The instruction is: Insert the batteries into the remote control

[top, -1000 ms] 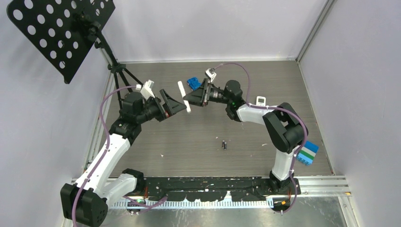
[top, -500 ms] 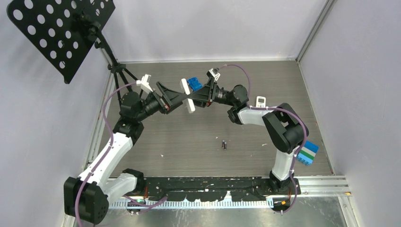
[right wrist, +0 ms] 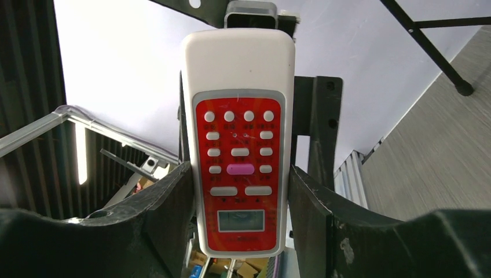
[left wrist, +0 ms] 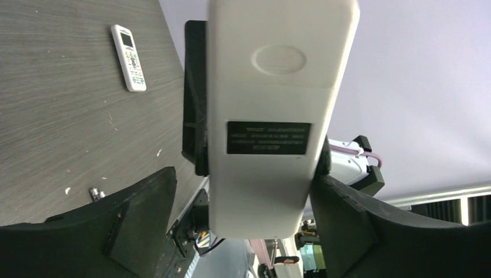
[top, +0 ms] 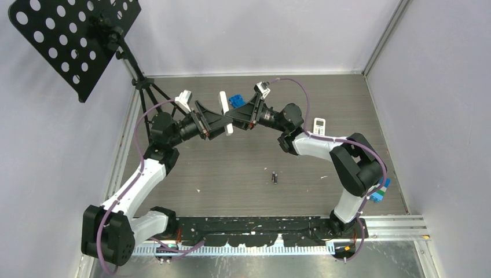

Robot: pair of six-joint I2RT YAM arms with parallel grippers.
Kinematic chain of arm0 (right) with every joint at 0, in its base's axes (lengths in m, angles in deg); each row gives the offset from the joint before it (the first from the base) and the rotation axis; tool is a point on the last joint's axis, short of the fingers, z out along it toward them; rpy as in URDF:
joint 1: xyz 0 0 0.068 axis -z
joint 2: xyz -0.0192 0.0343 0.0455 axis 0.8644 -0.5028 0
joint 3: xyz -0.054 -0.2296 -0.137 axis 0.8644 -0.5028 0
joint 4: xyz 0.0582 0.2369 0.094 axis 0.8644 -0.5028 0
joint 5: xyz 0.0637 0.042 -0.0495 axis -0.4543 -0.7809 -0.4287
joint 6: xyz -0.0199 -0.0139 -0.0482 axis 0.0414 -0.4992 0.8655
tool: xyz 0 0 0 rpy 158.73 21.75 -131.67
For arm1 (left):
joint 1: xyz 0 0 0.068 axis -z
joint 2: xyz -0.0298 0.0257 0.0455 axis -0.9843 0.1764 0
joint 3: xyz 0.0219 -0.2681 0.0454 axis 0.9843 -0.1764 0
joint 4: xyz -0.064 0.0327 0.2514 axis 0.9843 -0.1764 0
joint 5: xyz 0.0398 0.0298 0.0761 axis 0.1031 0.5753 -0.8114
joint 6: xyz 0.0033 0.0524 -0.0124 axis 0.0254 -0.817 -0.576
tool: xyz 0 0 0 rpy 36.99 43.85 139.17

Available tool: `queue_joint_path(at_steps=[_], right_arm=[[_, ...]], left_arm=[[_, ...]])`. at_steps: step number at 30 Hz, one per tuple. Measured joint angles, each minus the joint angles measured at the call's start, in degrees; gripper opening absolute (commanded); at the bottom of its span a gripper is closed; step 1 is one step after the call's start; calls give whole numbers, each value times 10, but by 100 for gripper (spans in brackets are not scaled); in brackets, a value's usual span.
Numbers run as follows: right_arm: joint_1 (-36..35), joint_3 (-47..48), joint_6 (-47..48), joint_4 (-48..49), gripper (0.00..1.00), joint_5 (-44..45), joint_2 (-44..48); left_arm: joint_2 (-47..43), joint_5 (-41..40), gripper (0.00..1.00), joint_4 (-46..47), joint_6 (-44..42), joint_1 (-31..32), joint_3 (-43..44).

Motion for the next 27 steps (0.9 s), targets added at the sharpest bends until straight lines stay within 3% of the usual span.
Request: queue_joint_path(at_steps=[3,7,10,12,14,16,19,27], right_arm=[[-4,0,12,-21,33,12,1],[-4,0,19,-41,34,25,3],[-5,0,22,-44,36,28,5],[-5,0,24,-47,46,29,7],[-5,0,30,-53,65,29,12],[-5,0,40,-67,77,30,20],[-7,-5,72,-116,82,53,47],[-9,26,252,-428,87,139,169]], left_arm=[[8,9,57,17,12,1,0],[16,16,47,28,19,1,-2],[19,19,26,35,20,1,-2],[20,23,18,39,19,0,-2],[21,26,12,43,17,0,-2],[21,31,6,44,9,0,-2],[20,52,2,23,-29,5,-1],[14,72,0,-105,-168,12,25]])
